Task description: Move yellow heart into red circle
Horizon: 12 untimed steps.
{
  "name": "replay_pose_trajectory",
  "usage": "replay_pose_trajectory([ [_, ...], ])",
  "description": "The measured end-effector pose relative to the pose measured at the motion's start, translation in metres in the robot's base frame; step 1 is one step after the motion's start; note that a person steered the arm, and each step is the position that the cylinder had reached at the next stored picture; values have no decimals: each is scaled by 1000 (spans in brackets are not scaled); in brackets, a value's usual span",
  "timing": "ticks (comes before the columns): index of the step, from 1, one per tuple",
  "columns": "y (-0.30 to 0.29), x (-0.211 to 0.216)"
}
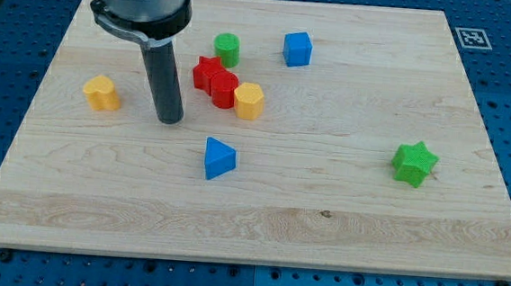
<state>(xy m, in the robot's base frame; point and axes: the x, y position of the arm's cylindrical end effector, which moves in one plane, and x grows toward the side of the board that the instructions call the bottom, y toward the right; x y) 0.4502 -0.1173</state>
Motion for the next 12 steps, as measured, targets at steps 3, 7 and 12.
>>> replay_pose_trajectory([
  [3,-48,9],
  [7,-146,12],
  [12,-95,-12],
])
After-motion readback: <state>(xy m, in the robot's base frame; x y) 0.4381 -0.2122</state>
